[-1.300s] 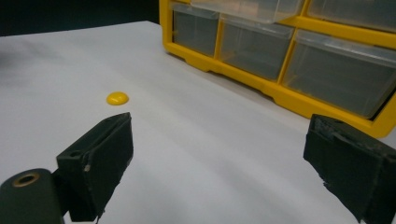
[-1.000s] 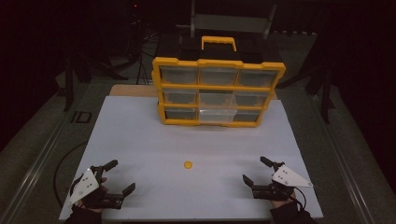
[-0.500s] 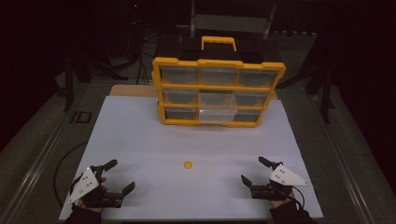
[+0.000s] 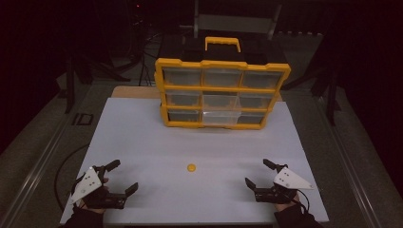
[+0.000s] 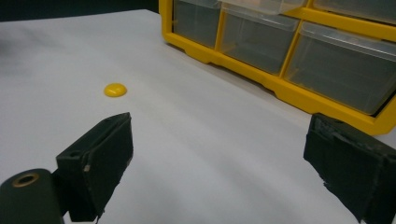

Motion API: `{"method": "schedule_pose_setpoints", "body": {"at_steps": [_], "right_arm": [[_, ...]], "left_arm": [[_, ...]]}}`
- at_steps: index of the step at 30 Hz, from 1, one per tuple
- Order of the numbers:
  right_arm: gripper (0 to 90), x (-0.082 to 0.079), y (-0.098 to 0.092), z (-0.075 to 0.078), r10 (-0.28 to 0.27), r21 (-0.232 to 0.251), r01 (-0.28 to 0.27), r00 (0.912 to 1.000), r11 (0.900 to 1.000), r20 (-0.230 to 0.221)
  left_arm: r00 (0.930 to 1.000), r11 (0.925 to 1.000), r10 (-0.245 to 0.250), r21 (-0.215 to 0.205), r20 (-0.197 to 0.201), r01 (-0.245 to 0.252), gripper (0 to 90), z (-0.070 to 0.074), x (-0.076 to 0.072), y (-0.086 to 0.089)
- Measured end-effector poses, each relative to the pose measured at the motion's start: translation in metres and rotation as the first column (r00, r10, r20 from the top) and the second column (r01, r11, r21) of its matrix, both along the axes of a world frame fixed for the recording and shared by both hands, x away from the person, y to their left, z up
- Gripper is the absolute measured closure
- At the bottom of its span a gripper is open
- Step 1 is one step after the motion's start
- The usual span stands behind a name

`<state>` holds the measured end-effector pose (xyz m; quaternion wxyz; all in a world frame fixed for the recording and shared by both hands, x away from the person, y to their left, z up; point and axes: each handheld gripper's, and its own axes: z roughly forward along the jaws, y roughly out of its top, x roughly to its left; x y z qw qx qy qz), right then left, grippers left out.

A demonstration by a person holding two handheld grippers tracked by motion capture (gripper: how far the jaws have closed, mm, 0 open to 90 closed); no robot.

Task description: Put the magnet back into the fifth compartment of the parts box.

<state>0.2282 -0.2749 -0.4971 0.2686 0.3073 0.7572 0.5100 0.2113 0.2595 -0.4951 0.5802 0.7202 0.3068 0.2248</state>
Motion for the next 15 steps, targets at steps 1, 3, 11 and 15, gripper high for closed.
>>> {"method": "schedule_pose_setpoints", "body": {"at_steps": [1, 3, 11, 15], "right_arm": [[8.3, 0.000, 0.000, 0.000, 0.000, -0.001, 0.000, 1.0000, 1.000, 0.000], [8.3, 0.000, 0.001, -0.001, 0.006, -0.003, -0.006, 1.0000, 1.000, -0.004], [8.3, 0.000, 0.001, 0.000, 0.001, -0.002, -0.001, 1.0000, 1.000, 0.002], [8.3, 0.000, 0.001, 0.000, 0.001, 0.004, -0.001, 1.0000, 1.000, 0.002]], "left_arm": [[1.0000, 1.0000, -0.003, -0.004, -0.003, 0.003, 0.0, 0.001, 0.000, 0.000], [0.9999, 0.9998, -0.011, -0.016, -0.013, 0.011, 0.1, 0.004, 0.001, 0.000], [0.9992, 0.9991, -0.041, -0.014, -0.003, 0.041, 0.1, 0.021, 0.008, -0.004], [0.9979, 0.9979, -0.064, -0.007, 0.008, 0.064, 0.0, 0.032, 0.012, -0.010]]}}
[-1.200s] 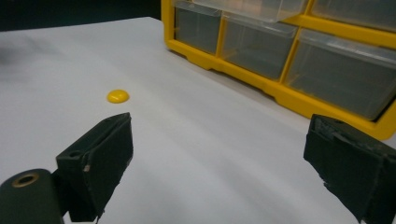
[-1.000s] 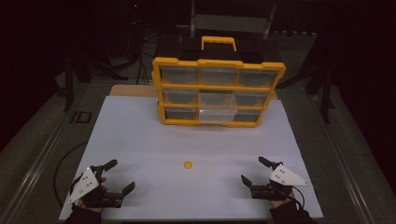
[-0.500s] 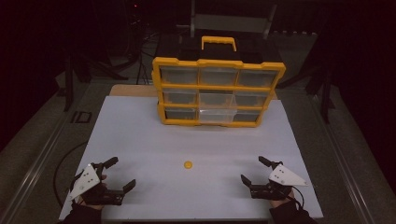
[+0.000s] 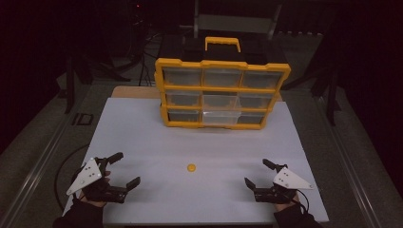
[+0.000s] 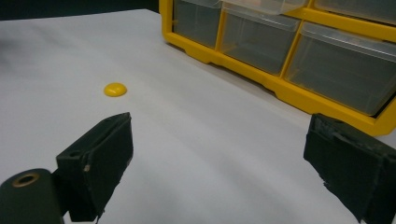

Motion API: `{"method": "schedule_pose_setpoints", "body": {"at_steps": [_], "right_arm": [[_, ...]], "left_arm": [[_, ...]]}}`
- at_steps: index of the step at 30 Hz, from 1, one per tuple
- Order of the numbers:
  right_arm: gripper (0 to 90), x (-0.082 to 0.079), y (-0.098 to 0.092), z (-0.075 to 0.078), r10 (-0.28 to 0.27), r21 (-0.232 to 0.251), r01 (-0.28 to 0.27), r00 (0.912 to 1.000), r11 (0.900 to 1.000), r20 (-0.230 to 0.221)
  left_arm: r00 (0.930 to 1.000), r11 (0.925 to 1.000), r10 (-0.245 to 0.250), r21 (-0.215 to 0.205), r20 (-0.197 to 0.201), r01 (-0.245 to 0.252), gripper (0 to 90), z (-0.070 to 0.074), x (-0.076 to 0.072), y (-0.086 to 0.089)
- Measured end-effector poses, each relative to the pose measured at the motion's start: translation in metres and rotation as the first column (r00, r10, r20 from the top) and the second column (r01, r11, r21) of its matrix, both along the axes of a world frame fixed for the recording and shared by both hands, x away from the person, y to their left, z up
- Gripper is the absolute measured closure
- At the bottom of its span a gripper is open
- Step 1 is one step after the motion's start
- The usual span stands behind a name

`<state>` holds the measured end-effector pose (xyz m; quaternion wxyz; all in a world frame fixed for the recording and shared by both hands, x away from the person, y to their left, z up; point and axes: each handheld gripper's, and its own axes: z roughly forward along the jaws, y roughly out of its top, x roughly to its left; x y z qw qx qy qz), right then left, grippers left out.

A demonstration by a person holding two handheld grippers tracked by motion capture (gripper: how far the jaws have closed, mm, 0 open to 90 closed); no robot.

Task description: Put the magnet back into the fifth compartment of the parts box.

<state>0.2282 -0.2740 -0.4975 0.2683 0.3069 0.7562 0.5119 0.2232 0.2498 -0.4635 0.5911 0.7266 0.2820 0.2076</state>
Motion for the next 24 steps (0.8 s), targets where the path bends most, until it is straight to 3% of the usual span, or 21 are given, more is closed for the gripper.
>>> {"method": "schedule_pose_setpoints", "body": {"at_steps": [24], "right_arm": [[8.3, -0.001, 0.000, 0.001, 0.007, 0.007, -0.007, 1.0000, 1.000, 0.000]], "left_arm": [[0.9945, 0.9944, -0.105, 0.016, 0.000, 0.105, 0.0, 0.030, 0.033, -0.035]]}}
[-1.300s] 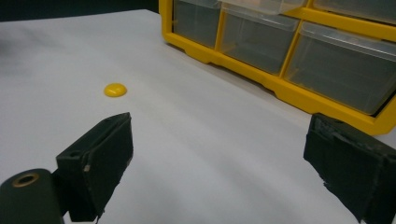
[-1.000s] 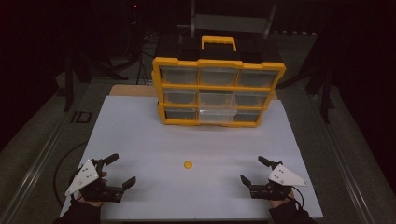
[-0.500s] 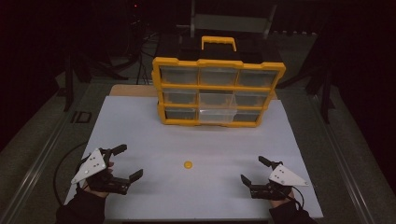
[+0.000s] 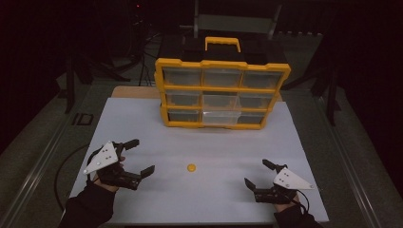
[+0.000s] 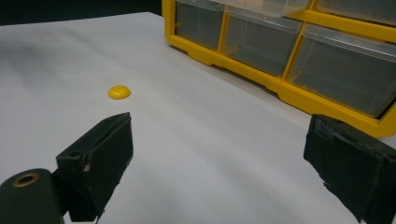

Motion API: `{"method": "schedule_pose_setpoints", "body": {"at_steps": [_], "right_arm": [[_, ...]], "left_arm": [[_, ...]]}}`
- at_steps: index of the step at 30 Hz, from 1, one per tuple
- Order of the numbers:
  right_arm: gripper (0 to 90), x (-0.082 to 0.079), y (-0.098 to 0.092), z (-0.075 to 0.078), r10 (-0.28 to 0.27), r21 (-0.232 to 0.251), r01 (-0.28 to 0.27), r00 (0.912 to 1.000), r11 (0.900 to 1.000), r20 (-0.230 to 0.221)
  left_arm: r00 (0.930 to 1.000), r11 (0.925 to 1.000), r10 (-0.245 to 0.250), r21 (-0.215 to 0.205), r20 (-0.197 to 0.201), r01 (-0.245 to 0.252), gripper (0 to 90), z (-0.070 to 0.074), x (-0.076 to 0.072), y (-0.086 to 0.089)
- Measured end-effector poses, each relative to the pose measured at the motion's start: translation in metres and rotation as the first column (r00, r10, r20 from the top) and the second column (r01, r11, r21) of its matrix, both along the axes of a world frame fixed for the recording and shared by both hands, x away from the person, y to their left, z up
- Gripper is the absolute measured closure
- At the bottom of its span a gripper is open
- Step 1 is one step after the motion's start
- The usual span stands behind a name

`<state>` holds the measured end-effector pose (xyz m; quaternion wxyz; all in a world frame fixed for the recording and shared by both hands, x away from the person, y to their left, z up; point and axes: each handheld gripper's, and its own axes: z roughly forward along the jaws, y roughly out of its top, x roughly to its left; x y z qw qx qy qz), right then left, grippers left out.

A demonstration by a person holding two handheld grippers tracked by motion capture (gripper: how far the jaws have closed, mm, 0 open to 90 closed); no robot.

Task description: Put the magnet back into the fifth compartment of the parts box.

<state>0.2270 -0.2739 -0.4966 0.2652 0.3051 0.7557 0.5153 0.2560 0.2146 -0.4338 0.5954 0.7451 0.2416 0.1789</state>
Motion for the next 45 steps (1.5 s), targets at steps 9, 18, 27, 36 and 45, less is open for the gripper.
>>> {"method": "schedule_pose_setpoints", "body": {"at_steps": [9, 18, 27, 36, 45], "right_arm": [[8.3, 0.000, 0.001, 0.000, 0.007, -0.001, -0.007, 1.0000, 1.000, -0.002], [8.4, 0.000, 0.001, -0.001, 0.008, 0.000, -0.008, 1.0000, 1.000, -0.001], [8.4, 0.000, 0.001, -0.001, 0.012, 0.000, -0.012, 0.9999, 1.000, -0.003], [8.4, 0.000, 0.001, -0.001, 0.015, 0.001, -0.015, 0.9999, 1.000, -0.003], [8.4, 0.000, 0.002, -0.002, 0.019, 0.000, -0.019, 0.9998, 1.000, -0.012]], "left_arm": [[0.9992, 0.9992, -0.041, 0.001, -0.003, 0.041, 0.1, 0.007, 0.010, -0.014], [0.9970, 0.9970, -0.077, 0.007, -0.007, 0.077, 0.0, 0.012, 0.020, -0.031], [0.9922, 0.9923, -0.122, 0.015, -0.023, 0.123, 0.1, 0.012, 0.030, -0.050], [0.9857, 0.9858, -0.164, 0.030, -0.038, 0.165, 0.1, 0.005, 0.039, -0.068], [0.9809, 0.9813, -0.184, 0.045, -0.063, 0.187, 0.1, -0.007, 0.047, -0.080]]}}
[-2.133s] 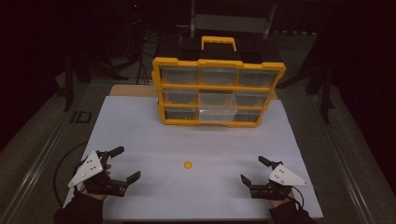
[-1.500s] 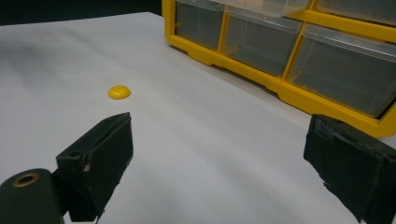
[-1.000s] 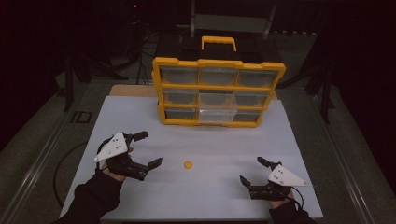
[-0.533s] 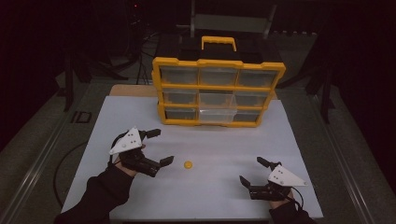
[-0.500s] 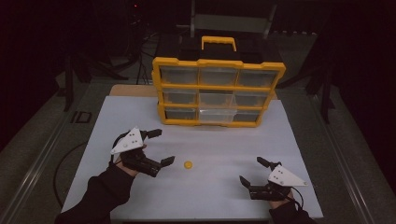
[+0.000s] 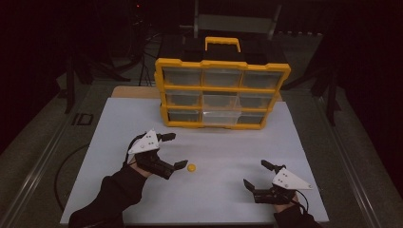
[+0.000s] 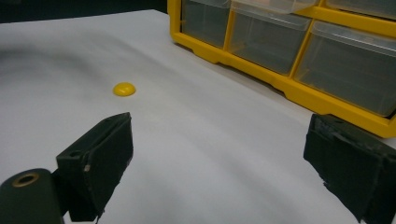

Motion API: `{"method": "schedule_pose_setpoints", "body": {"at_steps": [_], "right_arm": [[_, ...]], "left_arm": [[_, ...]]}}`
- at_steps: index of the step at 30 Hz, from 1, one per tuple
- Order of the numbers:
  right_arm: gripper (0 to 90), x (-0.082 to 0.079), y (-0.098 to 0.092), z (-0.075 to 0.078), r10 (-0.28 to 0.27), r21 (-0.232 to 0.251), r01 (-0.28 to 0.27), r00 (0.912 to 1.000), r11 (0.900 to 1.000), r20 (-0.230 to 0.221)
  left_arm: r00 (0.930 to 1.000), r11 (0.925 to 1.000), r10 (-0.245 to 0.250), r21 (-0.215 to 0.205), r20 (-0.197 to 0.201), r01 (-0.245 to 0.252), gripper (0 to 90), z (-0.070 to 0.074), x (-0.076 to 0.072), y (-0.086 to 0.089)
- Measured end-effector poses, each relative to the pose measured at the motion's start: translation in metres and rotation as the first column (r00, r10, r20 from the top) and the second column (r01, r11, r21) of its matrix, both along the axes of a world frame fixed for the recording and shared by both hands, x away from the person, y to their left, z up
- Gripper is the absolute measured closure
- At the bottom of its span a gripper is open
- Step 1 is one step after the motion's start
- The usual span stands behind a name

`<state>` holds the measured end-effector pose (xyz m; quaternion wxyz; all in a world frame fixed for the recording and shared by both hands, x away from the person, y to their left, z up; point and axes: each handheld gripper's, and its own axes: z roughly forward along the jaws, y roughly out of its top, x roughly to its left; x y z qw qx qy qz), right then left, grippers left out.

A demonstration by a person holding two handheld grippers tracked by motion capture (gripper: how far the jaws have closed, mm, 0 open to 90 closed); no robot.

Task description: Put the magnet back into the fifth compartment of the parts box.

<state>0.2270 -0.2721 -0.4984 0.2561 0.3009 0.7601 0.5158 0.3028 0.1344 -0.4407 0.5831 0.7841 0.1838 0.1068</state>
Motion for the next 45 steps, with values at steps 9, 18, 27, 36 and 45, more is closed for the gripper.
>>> {"method": "schedule_pose_setpoints", "body": {"at_steps": [9, 18, 27, 36, 45], "right_arm": [[8.4, 0.001, 0.001, -0.001, 0.006, -0.002, -0.006, 1.0000, 1.000, -0.002], [8.4, 0.000, 0.001, -0.001, 0.009, -0.003, -0.009, 0.9999, 1.000, -0.005], [8.4, 0.000, 0.001, -0.001, 0.012, 0.000, -0.012, 0.9999, 1.000, -0.009], [8.4, 0.000, 0.002, -0.002, 0.016, -0.003, -0.016, 0.9998, 1.000, -0.009], [8.4, 0.000, 0.002, -0.002, 0.015, -0.007, -0.015, 0.9999, 1.000, -0.005]], "left_arm": [[0.9997, 0.9995, -0.002, 0.033, -0.023, 0.003, 0.1, -0.019, 0.007, -0.009], [0.9985, 0.9963, -0.017, 0.084, -0.052, 0.022, 0.1, -0.037, 0.011, -0.019], [0.9963, 0.9905, -0.005, 0.137, -0.086, 0.017, 0.2, -0.049, 0.014, -0.023], [0.9917, 0.9809, 0.002, 0.193, -0.128, 0.023, 0.1, -0.057, 0.017, -0.027], [0.9853, 0.9616, 0.000, 0.270, -0.171, 0.047, 0.6, -0.063, 0.019, -0.036]]}}
